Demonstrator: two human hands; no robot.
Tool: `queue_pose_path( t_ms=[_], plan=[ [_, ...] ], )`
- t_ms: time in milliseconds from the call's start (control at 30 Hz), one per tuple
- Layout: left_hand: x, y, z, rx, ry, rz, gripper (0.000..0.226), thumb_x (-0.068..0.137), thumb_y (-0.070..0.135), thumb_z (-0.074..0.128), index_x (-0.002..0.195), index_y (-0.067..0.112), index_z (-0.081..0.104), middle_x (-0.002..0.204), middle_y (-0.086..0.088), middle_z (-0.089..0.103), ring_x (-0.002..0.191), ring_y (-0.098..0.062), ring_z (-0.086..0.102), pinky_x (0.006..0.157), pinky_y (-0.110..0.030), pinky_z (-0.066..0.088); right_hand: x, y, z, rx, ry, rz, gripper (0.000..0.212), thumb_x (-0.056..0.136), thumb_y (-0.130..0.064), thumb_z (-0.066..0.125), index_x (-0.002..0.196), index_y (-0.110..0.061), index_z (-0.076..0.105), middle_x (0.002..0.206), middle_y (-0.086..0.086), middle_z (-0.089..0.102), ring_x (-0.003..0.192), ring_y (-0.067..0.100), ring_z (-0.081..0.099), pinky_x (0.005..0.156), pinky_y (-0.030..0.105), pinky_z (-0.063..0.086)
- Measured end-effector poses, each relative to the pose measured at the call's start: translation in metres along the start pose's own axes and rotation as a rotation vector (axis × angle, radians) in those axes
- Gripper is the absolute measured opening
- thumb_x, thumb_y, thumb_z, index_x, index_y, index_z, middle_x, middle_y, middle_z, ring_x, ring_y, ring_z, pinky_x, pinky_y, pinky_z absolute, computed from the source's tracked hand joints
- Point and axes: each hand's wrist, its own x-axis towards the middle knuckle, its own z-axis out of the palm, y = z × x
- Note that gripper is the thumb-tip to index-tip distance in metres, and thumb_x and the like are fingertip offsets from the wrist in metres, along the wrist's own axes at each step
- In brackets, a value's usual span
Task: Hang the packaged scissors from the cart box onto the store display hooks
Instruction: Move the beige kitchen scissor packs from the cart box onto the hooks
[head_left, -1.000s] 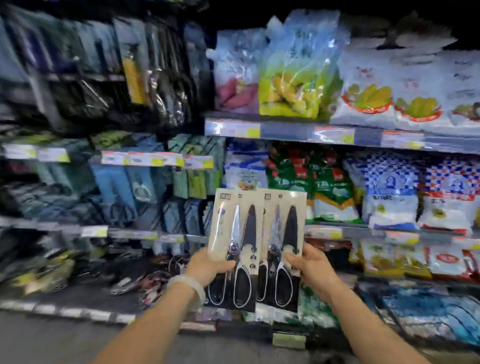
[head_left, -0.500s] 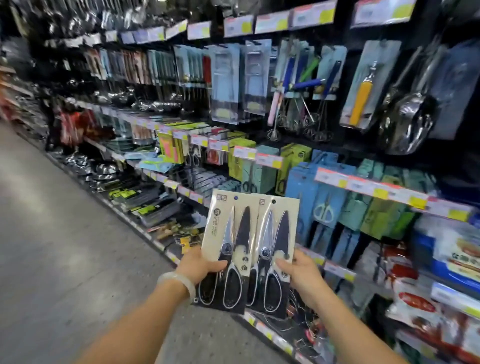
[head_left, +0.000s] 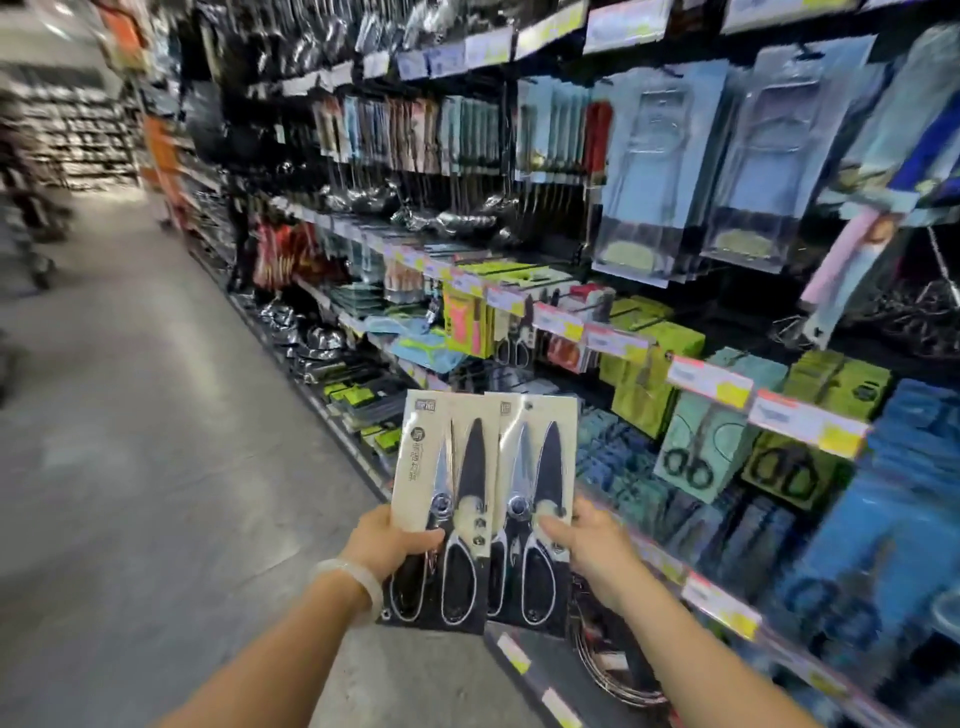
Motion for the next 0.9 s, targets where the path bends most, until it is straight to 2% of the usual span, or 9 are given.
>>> queue_pose_path(
  t_ms=[100, 167, 267, 400, 467, 567, 633, 767, 900],
  plan=[
    [0.054, 0.029, -0.022, 0.007, -0.004, -0.004, 0.074, 0.04, 0.032, 0.086, 0.105, 0.005, 0.061, 0.1, -0.015, 0.072, 0.095, -0.034, 0.068, 0.09, -0.05, 0.053, 0.059, -0.028, 0.019, 0.01, -0.004, -0.013, 0.038, 0.087, -0.008, 0.063, 0.123, -0.005, 0.053, 0.121, 0.013, 0.063, 0.104, 0.022, 0.064, 0.096, 0.039, 0.051],
    [0.089, 0.041, -0.035, -0.01, 0.005, -0.015, 0.073, 0.043, 0.031, 0.085, 0.107, 0.004, 0.061, 0.1, -0.015, 0.072, 0.094, -0.033, 0.068, 0.09, -0.049, 0.053, 0.097, -0.041, 0.03, 0.003, -0.004, -0.007, 0.045, 0.087, -0.01, 0.064, 0.129, -0.006, 0.05, 0.127, 0.01, 0.06, 0.113, 0.027, 0.059, 0.103, 0.043, 0.044],
    [0.138, 0.045, -0.051, -0.033, 0.006, -0.018, 0.085, 0.033, 0.037, 0.087, 0.108, 0.006, 0.061, 0.1, -0.015, 0.071, 0.094, -0.034, 0.068, 0.089, -0.05, 0.054, 0.14, -0.05, 0.047, -0.012, 0.009, 0.028, 0.04, 0.087, -0.009, 0.064, 0.126, -0.006, 0.054, 0.115, 0.008, 0.067, 0.105, 0.026, 0.064, 0.098, 0.043, 0.048],
    [0.201, 0.061, -0.066, -0.067, -0.026, -0.035, 0.056, 0.056, 0.012, 0.085, 0.105, 0.002, 0.06, 0.098, -0.02, 0.07, 0.093, -0.037, 0.067, 0.089, -0.053, 0.053, 0.195, -0.054, 0.067, -0.05, 0.062, 0.034, 0.025, 0.09, -0.007, 0.059, 0.114, -0.012, 0.056, 0.1, 0.001, 0.064, 0.095, 0.019, 0.061, 0.095, 0.038, 0.049],
    [0.242, 0.069, -0.073, -0.04, -0.054, -0.014, 0.05, 0.057, 0.008, 0.085, 0.101, 0.001, 0.062, 0.096, -0.021, 0.07, 0.094, -0.037, 0.066, 0.091, -0.053, 0.051, 0.23, -0.052, 0.076, -0.064, 0.129, 0.041, 0.026, 0.09, -0.008, 0.06, 0.116, -0.004, 0.058, 0.105, 0.011, 0.067, 0.09, 0.02, 0.061, 0.085, 0.034, 0.049],
    [0.313, 0.079, -0.086, 0.029, -0.125, 0.028, 0.076, 0.04, 0.029, 0.09, 0.107, 0.004, 0.063, 0.098, -0.016, 0.072, 0.095, -0.036, 0.067, 0.092, -0.052, 0.051, 0.281, -0.056, 0.095, -0.042, 0.217, 0.079, 0.036, 0.09, -0.013, 0.06, 0.124, -0.003, 0.053, 0.123, 0.013, 0.06, 0.105, 0.025, 0.059, 0.096, 0.04, 0.045],
    [0.361, 0.085, -0.099, 0.093, -0.189, 0.032, 0.086, 0.03, 0.041, 0.085, 0.106, 0.008, 0.063, 0.098, -0.013, 0.073, 0.094, -0.032, 0.068, 0.091, -0.05, 0.052, 0.312, -0.059, 0.108, -0.004, 0.288, 0.128, 0.04, 0.09, -0.015, 0.06, 0.127, -0.005, 0.051, 0.12, 0.01, 0.061, 0.106, 0.026, 0.058, 0.093, 0.038, 0.046],
    [0.41, 0.122, -0.12, 0.226, -0.265, 0.041, 0.073, 0.037, 0.034, 0.082, 0.1, 0.005, 0.06, 0.098, -0.014, 0.068, 0.093, -0.03, 0.064, 0.092, -0.047, 0.05, 0.362, -0.084, 0.13, 0.061, 0.384, 0.182, 0.027, 0.092, -0.018, 0.059, 0.117, -0.012, 0.052, 0.12, 0.011, 0.06, 0.098, 0.024, 0.057, 0.087, 0.037, 0.046],
    [0.47, 0.128, -0.136, 0.281, -0.301, 0.074, 0.087, 0.029, 0.047, 0.081, 0.102, 0.005, 0.062, 0.102, -0.016, 0.068, 0.097, -0.033, 0.065, 0.093, -0.049, 0.05, 0.411, -0.106, 0.134, 0.063, 0.462, 0.148, 0.054, 0.09, -0.016, 0.061, 0.138, 0.0, 0.039, 0.14, 0.016, 0.048, 0.106, 0.018, 0.051, 0.071, 0.019, 0.046]
  ],
)
